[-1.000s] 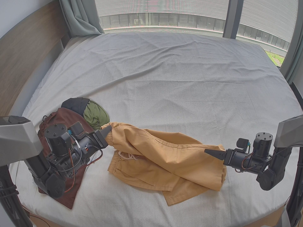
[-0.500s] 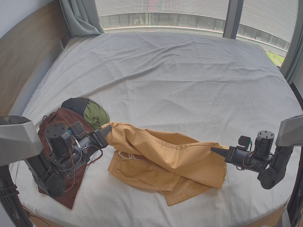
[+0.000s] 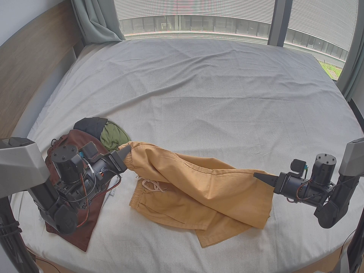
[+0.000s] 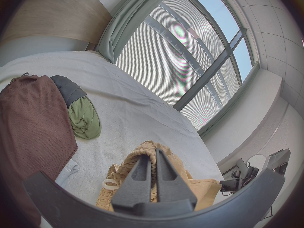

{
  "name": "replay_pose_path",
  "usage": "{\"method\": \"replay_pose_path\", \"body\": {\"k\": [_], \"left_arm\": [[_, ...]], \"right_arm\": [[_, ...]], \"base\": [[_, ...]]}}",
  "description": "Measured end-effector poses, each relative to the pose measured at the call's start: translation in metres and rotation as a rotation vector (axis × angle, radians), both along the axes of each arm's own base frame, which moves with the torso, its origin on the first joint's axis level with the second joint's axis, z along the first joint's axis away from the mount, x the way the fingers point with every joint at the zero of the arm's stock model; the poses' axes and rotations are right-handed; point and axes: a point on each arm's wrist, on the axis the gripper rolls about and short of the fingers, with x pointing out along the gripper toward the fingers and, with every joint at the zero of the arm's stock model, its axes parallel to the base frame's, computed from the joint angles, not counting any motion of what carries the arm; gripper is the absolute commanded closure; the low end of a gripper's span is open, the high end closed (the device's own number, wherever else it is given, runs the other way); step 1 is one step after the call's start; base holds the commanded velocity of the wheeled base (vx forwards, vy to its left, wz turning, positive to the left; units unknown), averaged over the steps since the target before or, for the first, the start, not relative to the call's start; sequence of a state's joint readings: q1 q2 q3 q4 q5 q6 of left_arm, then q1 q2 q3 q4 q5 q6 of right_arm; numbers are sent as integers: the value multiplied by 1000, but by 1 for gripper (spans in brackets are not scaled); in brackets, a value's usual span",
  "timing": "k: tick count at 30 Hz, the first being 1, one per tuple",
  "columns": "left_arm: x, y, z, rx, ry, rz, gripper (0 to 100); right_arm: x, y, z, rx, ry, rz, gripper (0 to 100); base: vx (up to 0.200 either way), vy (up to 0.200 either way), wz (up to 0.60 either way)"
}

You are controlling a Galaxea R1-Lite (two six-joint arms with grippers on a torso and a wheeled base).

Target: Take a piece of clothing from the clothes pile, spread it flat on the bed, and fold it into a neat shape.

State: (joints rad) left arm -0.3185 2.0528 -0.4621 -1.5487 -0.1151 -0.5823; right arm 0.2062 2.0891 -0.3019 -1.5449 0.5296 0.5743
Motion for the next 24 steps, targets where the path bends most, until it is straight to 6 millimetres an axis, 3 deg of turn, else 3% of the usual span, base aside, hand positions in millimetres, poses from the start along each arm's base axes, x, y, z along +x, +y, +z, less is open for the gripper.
{"method": "replay_pose_path", "body": {"k": [12, 13, 24], "left_arm": [[0, -1, 0, 0, -1, -2, 100], [0, -1, 0, 0, -1, -2, 100], [0, 0, 1, -1, -2, 0, 100]], "right_arm": [[-3, 10, 1, 2, -6, 35, 0], [-3, 10, 1, 2, -6, 35, 100], [-2, 10, 3, 2, -14, 32, 100]], "base": [[0, 0, 0], [0, 0, 0], [0, 0, 0]]}}
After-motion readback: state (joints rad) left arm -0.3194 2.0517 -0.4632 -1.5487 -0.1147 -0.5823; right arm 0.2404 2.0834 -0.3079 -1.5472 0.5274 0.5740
